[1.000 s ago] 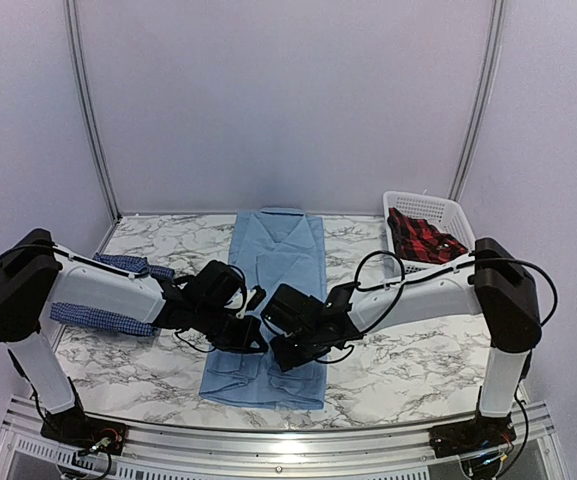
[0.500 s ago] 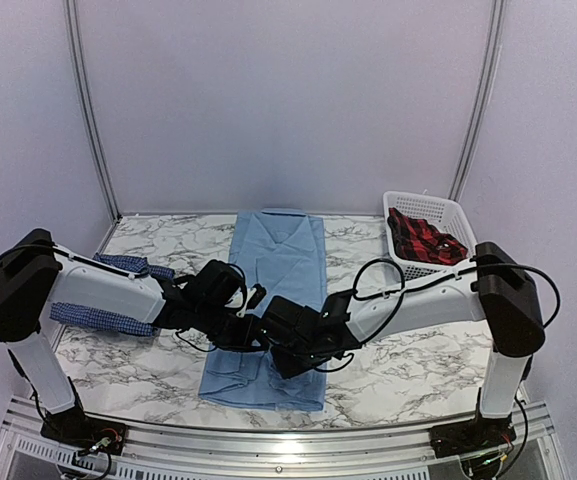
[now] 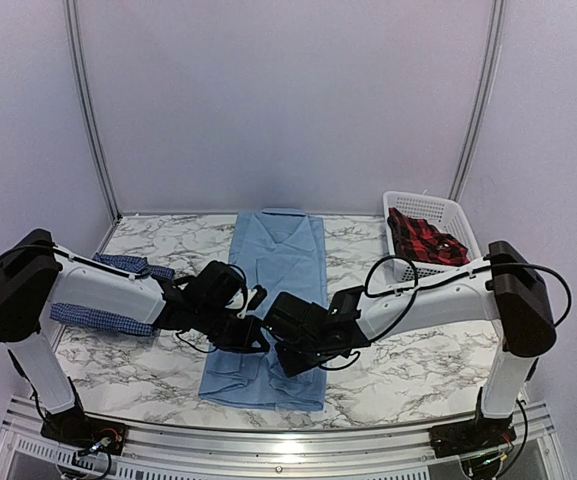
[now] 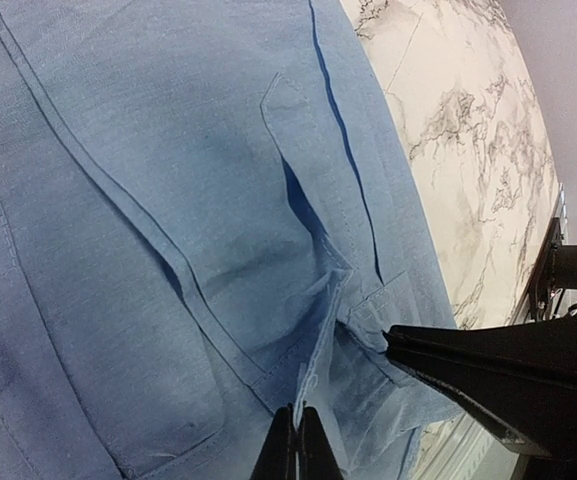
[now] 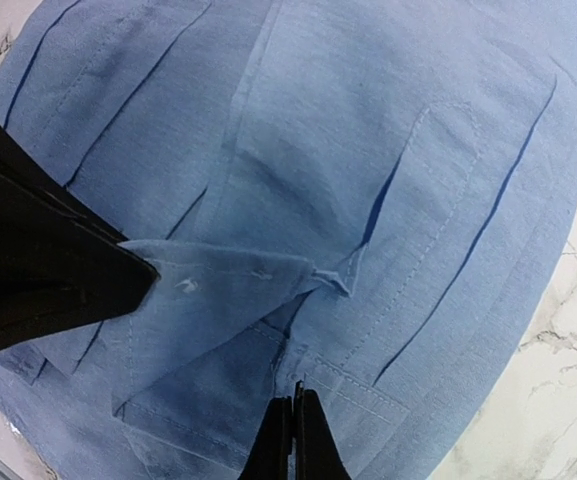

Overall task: Fold and stack the long sleeve shirts
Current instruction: Adjust the sleeve of the rectangle-folded shirt.

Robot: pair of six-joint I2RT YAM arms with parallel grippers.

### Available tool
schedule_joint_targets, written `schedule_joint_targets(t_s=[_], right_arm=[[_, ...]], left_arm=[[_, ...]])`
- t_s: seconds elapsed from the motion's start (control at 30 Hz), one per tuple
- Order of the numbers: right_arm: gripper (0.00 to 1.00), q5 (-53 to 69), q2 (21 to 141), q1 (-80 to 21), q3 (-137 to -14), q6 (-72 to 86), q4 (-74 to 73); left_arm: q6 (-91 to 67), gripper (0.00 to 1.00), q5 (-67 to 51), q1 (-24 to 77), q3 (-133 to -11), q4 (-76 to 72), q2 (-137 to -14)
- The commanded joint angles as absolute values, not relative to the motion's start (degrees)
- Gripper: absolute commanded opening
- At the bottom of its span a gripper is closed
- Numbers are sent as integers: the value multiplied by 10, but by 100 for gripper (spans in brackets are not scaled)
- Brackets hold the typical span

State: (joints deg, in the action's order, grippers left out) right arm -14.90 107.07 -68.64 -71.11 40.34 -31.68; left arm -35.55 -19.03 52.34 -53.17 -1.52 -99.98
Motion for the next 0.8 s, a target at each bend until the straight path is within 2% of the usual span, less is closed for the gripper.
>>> schedule_joint_targets(t_s=[0.0, 0.43, 0.63, 0.77], right_arm=[[0, -159, 1037, -692, -699, 414, -317], [0, -154, 1001, -693, -672, 418, -304], [26, -141, 1027, -703, -698, 405, -300], [33, -138, 1053, -713, -718, 399, -310]], left_arm=[[-347, 0, -192, 528, -526, -28, -994], [-342, 0, -199, 534, -527, -27, -999], [-357, 0, -164, 534, -521, -13, -998], [-364, 0, -164, 533, -521, -14, -1008]])
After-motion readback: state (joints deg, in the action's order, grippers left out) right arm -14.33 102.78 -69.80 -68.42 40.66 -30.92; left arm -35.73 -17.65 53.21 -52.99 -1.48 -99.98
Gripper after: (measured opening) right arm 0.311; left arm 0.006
